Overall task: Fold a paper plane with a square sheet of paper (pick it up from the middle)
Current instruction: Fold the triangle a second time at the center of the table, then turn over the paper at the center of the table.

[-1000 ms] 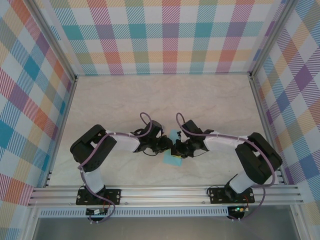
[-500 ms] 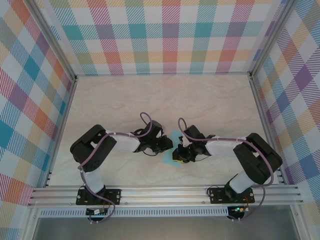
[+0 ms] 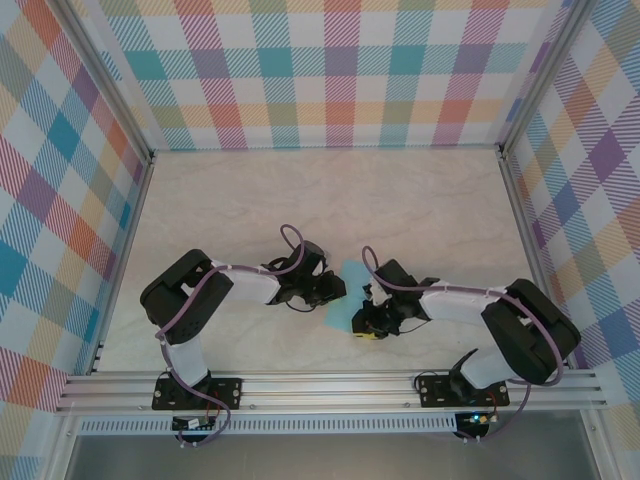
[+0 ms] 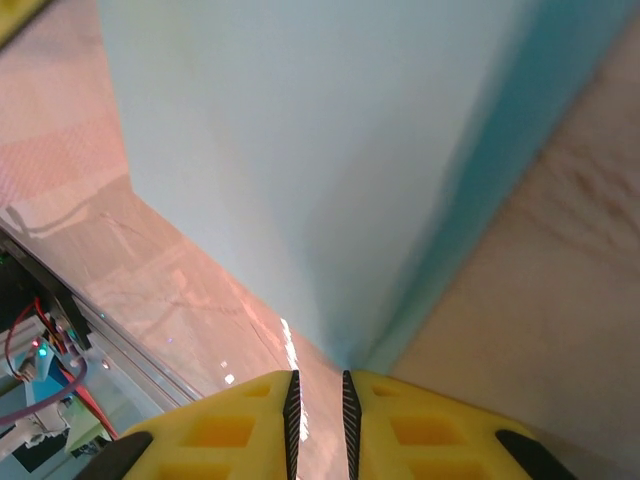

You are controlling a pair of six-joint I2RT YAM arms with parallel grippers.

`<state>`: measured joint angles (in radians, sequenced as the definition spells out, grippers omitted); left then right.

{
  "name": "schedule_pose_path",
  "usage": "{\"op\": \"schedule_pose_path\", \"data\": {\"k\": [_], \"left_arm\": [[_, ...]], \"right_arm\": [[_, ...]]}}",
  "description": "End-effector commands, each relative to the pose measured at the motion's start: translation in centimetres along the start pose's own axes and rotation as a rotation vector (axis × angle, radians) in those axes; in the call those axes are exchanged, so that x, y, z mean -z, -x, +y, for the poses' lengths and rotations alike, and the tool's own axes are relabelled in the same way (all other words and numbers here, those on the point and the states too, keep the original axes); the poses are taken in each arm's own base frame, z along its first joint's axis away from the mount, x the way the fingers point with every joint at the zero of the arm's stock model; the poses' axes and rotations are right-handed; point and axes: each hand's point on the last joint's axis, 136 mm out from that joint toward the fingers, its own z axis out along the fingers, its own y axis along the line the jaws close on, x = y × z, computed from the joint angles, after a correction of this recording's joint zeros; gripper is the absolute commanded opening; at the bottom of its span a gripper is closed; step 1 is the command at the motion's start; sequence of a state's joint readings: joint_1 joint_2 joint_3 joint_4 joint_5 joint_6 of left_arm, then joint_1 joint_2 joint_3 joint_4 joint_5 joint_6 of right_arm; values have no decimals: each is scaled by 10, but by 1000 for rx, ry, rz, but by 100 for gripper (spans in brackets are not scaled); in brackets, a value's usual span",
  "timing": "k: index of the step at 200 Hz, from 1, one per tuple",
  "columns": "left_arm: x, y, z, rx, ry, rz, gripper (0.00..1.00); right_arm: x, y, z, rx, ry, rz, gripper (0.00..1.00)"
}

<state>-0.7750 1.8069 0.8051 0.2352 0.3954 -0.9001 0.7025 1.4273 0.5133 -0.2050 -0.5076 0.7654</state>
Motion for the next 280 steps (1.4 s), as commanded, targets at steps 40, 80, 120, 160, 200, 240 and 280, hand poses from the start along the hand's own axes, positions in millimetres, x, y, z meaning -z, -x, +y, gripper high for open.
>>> {"op": "schedule_pose_path", "data": {"k": [40, 80, 120, 160, 200, 240, 280], "left_arm": [[1, -10, 34, 22, 134, 4, 19], [6, -7, 26, 18, 120, -4, 20], [6, -8, 25, 21, 112, -6, 20], [6, -10, 24, 23, 110, -5, 20], [4, -12, 23, 21, 107, 0, 20], [4, -12, 23, 21, 112, -2, 20], [5, -12, 23, 22, 112, -5, 20]], "right_arm": [[37, 20, -5, -11, -114, -216, 35], [38, 47, 6, -40, -97, -282, 47], [33, 63, 11, -66, -93, -308, 50], [25, 73, 11, -90, -88, -307, 47], [19, 78, 8, -119, -98, -298, 44], [15, 80, 10, -132, -68, -300, 42], [20, 80, 13, -127, -55, -323, 39]]}}
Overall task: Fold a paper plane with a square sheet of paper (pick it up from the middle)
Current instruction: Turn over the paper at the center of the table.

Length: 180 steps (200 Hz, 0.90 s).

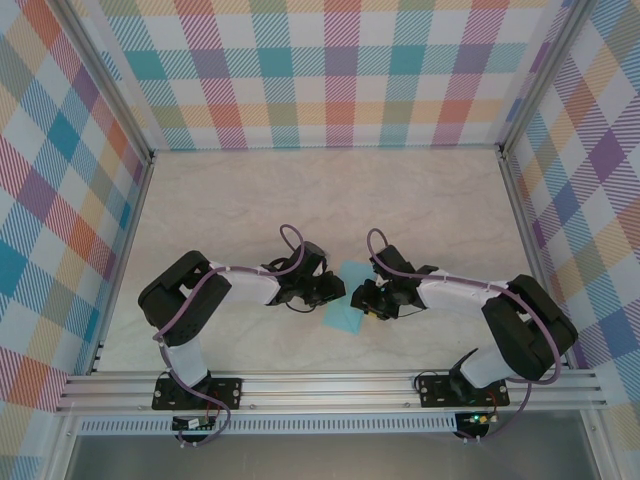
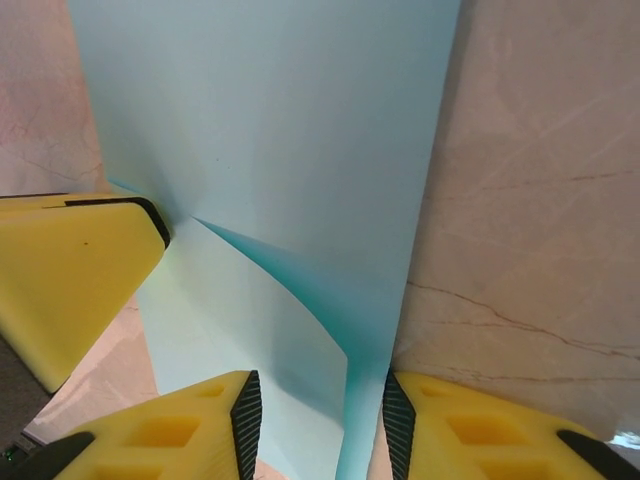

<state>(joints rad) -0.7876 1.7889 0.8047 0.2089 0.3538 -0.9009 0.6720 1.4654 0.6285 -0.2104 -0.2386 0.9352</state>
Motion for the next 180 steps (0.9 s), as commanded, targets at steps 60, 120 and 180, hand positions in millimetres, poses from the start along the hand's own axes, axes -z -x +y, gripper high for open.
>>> {"op": "schedule_pose_path", "data": {"k": [60, 120, 180], "left_arm": [[3, -10, 21, 29, 87, 10, 20], [3, -9, 20, 30, 92, 7, 20], [8, -6, 20, 38, 99, -15, 20]], "right_arm": [[4, 13, 17, 19, 97, -70, 37], [7, 15, 16, 20, 136, -86, 35], [1, 6, 11, 53, 148, -46, 31]]}}
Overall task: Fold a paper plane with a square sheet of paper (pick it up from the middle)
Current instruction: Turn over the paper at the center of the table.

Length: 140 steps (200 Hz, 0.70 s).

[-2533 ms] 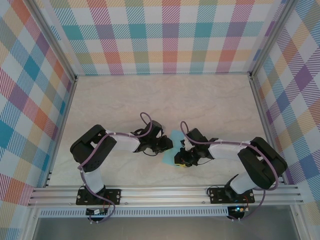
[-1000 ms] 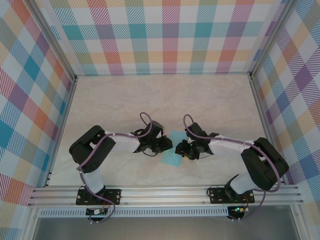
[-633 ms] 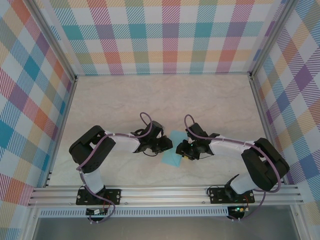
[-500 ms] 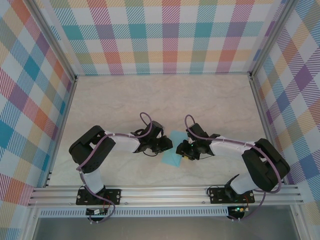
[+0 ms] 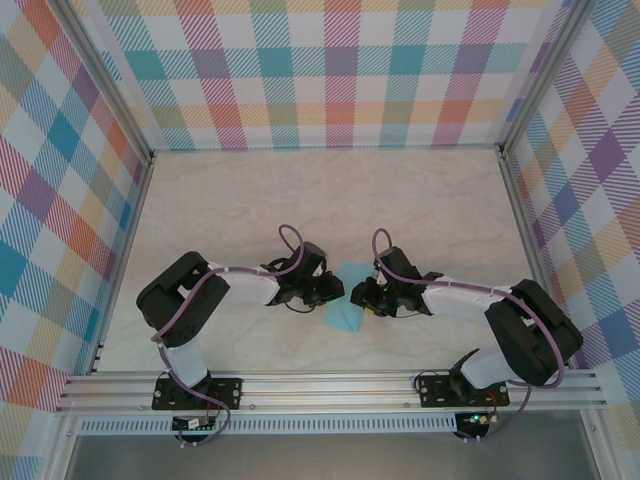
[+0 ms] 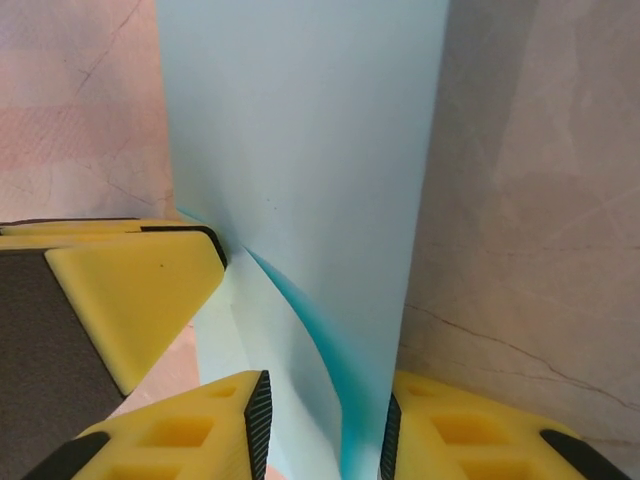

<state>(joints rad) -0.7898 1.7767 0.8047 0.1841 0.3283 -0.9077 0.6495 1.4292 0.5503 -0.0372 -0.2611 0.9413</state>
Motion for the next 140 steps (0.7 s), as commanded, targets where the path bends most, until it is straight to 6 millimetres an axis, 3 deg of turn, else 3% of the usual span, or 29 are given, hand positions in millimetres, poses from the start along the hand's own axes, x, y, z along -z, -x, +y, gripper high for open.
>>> {"op": "schedule_pose_path", "data": {"k": [1, 75, 116, 140], "left_arm": [[5, -7, 17, 28, 75, -1, 20], [16, -1, 1, 32, 26, -34, 21], [45, 8, -21, 7, -28, -109, 25], [72, 15, -25, -16, -17, -186, 28]], "right_arm": [[-1, -4, 2, 29, 37, 18, 31], [9, -9, 9, 93, 70, 24, 15], [24, -8, 22, 148, 87, 10, 4], [37, -7, 21, 175, 44, -6, 3]]}}
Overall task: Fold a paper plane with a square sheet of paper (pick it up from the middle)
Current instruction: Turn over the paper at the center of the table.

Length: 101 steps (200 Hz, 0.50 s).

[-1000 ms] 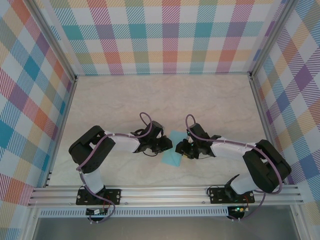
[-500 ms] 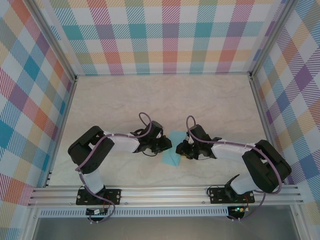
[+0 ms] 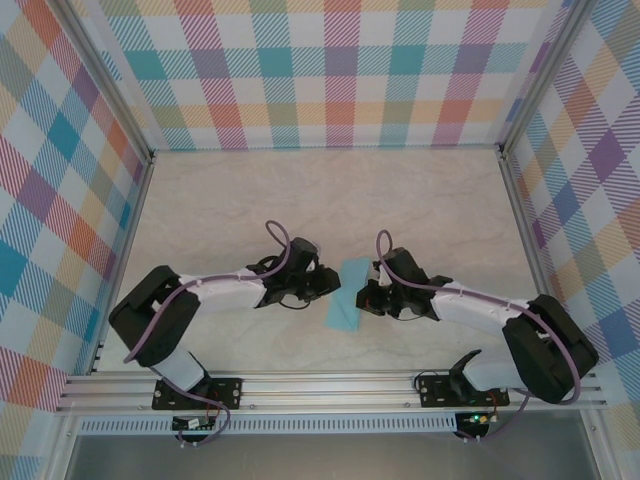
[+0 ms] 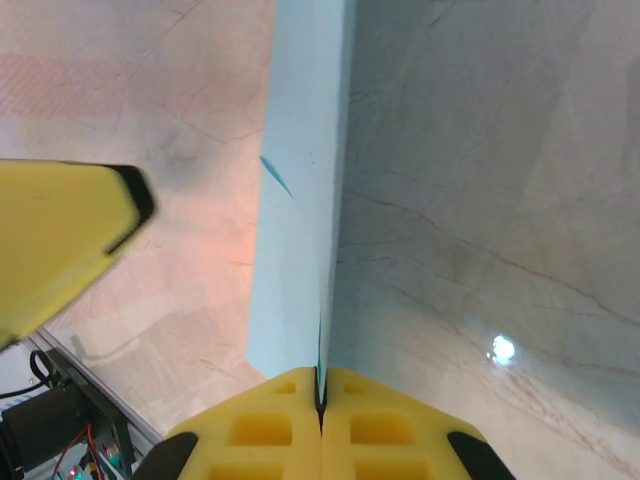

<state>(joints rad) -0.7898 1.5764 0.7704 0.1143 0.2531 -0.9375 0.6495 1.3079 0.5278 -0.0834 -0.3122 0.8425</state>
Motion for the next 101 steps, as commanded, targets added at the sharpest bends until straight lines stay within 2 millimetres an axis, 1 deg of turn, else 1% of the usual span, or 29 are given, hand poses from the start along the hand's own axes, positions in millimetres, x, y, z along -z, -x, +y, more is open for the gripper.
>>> {"op": "schedule_pose_path", "data": {"k": [1, 10, 20, 35, 40, 43, 51, 53, 57, 60, 64, 81, 87, 101], "left_arm": [[27, 7, -1, -22, 27, -78, 28], [38, 10, 1, -38, 47, -111, 29], [53, 13, 6, -59, 83, -147, 30], [75, 19, 17, -83, 159, -208, 32], [82, 21, 22, -89, 185, -230, 32], [87, 22, 25, -92, 196, -243, 32], [99, 25, 29, -95, 218, -281, 33], [102, 24, 34, -94, 240, -280, 33], [108, 24, 38, -93, 257, -295, 33], [113, 26, 40, -92, 265, -311, 33], [117, 25, 45, -90, 286, -322, 33], [142, 31, 59, -74, 332, -401, 34], [149, 31, 62, -70, 337, -424, 35], [164, 33, 70, -49, 346, -478, 36]], "right_arm": [[17, 5, 8, 57, -33, -14, 3], [26, 9, 6, 74, -85, -27, 2], [39, 10, 0, 87, -168, -35, 2], [65, 17, 2, 136, -263, -63, 2], [75, 19, -2, 149, -321, -76, 2], [81, 20, 0, 160, -342, -81, 3], [98, 26, -2, 199, -432, -105, 3], [102, 27, -3, 209, -457, -108, 2], [110, 28, -8, 225, -521, -112, 2], [118, 33, -6, 236, -556, -132, 2], [127, 33, -11, 247, -632, -131, 2], [166, 42, -20, 285, -906, -149, 1], [173, 44, -22, 295, -986, -137, 1], [174, 46, -21, 329, -1102, -89, 2]]}}
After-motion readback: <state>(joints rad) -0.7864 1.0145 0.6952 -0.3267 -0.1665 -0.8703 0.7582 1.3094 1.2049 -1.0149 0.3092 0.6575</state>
